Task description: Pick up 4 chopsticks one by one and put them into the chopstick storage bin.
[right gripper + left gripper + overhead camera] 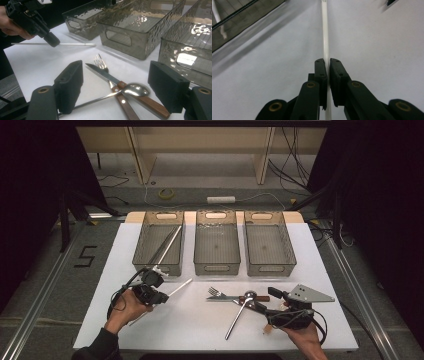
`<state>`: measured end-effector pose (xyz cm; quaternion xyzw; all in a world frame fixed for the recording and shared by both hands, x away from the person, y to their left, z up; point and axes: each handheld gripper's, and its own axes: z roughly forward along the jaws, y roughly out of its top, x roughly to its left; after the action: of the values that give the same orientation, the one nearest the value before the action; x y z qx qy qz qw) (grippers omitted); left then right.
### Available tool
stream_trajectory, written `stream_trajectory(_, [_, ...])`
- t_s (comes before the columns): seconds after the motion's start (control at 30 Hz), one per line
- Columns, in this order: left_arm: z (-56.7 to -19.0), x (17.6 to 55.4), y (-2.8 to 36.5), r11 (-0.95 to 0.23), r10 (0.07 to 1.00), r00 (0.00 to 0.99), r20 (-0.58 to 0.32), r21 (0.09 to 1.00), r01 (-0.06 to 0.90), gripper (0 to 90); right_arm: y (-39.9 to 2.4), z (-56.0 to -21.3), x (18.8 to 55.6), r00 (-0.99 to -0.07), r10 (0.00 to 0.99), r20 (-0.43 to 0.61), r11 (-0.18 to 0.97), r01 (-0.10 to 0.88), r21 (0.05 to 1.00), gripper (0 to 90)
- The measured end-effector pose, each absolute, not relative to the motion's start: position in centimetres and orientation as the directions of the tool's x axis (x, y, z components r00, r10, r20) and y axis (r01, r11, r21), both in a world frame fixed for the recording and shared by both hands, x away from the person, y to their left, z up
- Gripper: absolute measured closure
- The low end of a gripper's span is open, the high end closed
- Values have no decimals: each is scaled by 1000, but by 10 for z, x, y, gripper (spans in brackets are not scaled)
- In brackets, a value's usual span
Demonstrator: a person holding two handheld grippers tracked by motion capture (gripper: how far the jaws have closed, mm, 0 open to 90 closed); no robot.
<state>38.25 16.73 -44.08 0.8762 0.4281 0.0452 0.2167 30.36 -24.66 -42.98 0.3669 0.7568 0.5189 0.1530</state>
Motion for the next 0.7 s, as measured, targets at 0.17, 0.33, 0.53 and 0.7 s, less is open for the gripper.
stream_trajectory(0.17, [-441,384,171,-528,774,623,-116,425,735,845,-247,-430,304,-684,714,148,193,396,898,294])
stream_trajectory(0.33, [-439,384,173,-515,773,620,-137,437,738,845,-247,-430,304,-683,715,149,192,397,897,294])
stream_trajectory(0.53, [-436,384,177,-504,767,622,-157,453,736,845,-247,-430,303,-683,715,148,193,396,898,294])
stream_trajectory(0.7, [-431,384,180,-491,768,620,-162,474,731,845,-247,-430,303,-683,715,148,193,396,898,294])
